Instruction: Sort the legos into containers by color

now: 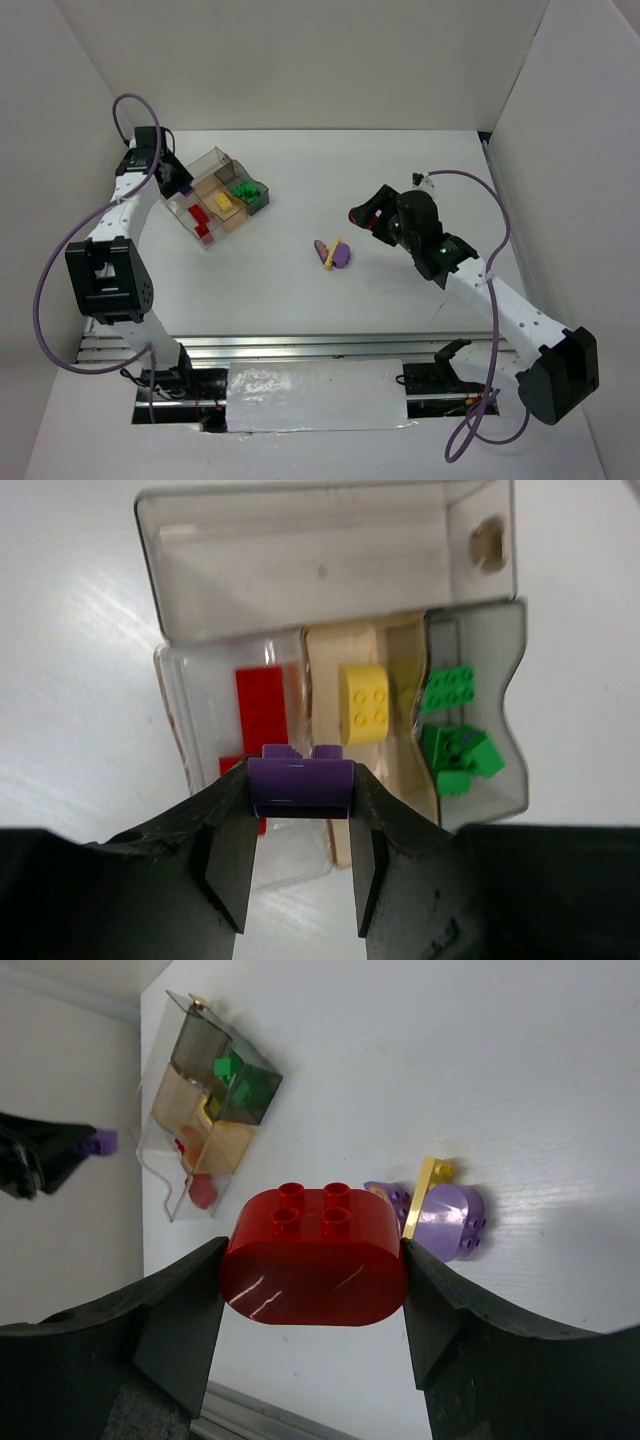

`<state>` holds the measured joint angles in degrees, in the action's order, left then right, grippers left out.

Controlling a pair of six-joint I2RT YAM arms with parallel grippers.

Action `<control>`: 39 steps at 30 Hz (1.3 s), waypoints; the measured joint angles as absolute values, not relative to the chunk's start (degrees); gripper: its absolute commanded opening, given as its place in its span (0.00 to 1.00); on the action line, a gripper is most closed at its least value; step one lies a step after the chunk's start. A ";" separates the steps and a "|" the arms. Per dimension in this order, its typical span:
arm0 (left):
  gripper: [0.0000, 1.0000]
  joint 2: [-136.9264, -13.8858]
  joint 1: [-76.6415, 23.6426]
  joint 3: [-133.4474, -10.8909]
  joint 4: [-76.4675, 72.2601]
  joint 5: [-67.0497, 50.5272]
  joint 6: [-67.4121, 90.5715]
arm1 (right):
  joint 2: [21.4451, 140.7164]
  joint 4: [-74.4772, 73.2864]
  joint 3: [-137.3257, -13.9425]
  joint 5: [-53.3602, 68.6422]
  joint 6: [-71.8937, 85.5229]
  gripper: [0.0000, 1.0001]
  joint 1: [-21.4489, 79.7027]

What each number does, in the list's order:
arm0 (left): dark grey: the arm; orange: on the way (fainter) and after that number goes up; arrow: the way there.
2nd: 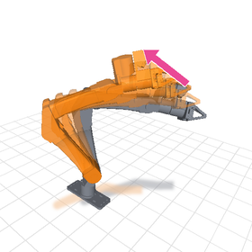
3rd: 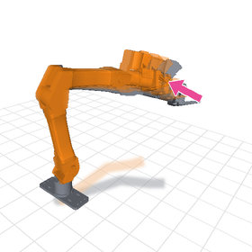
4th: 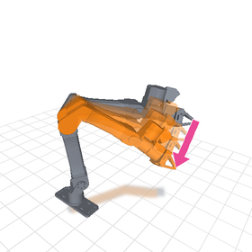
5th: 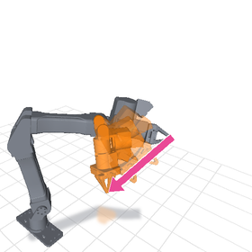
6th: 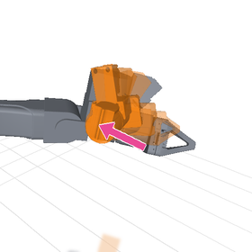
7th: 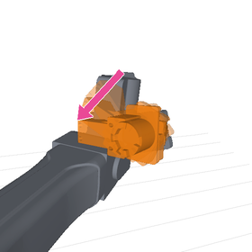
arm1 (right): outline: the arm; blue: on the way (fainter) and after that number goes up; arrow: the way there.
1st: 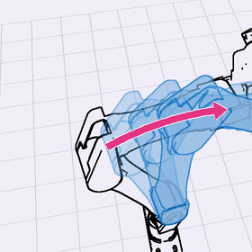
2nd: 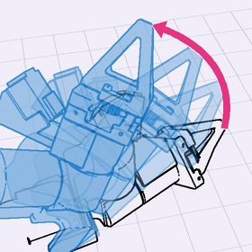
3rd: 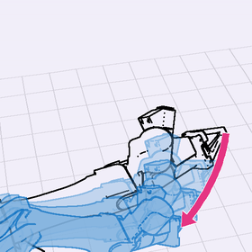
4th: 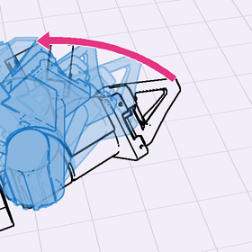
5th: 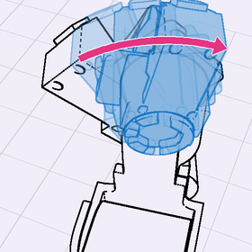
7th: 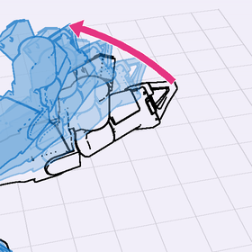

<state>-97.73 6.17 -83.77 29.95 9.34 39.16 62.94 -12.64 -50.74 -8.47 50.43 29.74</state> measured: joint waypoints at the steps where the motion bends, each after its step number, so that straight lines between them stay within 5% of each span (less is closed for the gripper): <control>1: 0.05 -98.52 6.63 -85.03 29.02 9.28 39.20 | 62.96 -12.32 -50.28 -7.66 50.00 0.00 29.74; 10: 0.31 -106.02 10.22 -89.69 20.12 9.61 38.65 | 63.18 -10.31 -49.10 -0.82 46.89 0.00 29.74; 14: 0.49 -109.78 10.52 -91.79 16.71 9.43 37.04 | 63.51 -9.78 -49.10 1.83 45.65 0.00 29.74; 17: 0.74 -112.18 10.59 -92.64 14.70 8.64 35.90 | 64.75 -9.65 -49.10 3.64 44.71 0.00 29.74; 21: 0.88 -113.51 10.59 -92.62 13.67 8.47 35.92 | 67.55 -9.63 -49.34 5.45 43.68 0.00 29.78; 32: 1.00 -108.03 10.57 -94.06 19.86 8.10 37.85 | 84.77 -9.52 -64.07 7.79 41.06 0.00 39.05; 39: 0.99 -80.71 10.59 -89.67 27.86 6.00 38.72 | 107.57 -5.74 -86.91 7.86 49.25 0.00 45.71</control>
<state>-80.71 10.59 -89.67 27.86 6.00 38.72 107.57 -5.74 -86.91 7.86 49.25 45.71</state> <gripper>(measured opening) 0.994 0.718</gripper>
